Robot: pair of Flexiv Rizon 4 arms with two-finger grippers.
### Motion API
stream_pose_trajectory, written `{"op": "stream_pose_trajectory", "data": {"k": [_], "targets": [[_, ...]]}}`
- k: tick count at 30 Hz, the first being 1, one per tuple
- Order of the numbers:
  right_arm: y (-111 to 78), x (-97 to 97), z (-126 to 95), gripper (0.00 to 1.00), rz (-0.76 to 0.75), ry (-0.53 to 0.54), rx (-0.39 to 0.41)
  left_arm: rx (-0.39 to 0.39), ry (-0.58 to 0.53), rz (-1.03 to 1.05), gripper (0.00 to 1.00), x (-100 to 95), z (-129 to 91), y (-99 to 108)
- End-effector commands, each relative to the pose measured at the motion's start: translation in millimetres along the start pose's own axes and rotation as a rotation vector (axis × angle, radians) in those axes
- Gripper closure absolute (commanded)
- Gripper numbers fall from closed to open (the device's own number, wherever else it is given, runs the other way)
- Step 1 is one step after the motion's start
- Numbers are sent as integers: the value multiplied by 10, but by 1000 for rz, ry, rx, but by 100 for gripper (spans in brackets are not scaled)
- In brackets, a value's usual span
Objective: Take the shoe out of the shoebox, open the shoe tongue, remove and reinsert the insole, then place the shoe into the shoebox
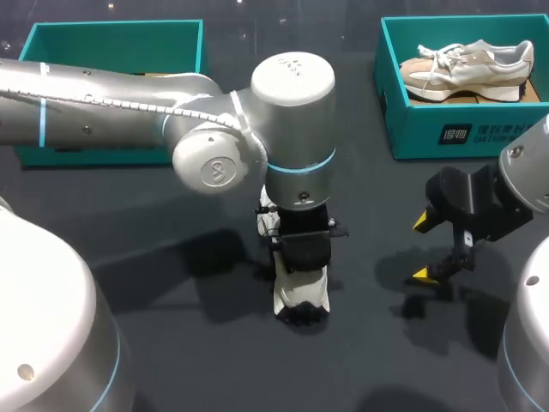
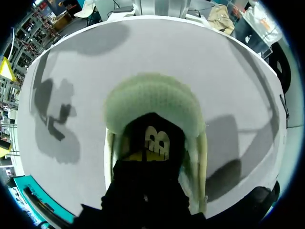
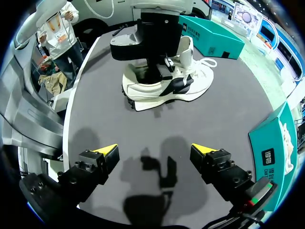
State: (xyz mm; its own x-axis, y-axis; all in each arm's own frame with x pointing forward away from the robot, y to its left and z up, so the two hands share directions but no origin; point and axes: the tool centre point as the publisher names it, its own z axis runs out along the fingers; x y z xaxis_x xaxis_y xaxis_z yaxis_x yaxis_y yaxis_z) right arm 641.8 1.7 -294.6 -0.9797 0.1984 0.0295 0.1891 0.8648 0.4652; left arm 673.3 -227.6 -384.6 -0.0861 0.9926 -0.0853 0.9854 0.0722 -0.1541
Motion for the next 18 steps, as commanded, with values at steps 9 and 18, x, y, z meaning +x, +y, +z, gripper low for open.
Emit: {"op": "stream_pose_trajectory", "data": {"k": [9, 18], "targets": [[-5, 22, 0, 0, 0, -4, 1, 193, -29, 86, 100, -13, 117, -317], [-5, 22, 0, 0, 0, -4, 1, 67, -12, 30, 100, 174, 286, -125]]}}
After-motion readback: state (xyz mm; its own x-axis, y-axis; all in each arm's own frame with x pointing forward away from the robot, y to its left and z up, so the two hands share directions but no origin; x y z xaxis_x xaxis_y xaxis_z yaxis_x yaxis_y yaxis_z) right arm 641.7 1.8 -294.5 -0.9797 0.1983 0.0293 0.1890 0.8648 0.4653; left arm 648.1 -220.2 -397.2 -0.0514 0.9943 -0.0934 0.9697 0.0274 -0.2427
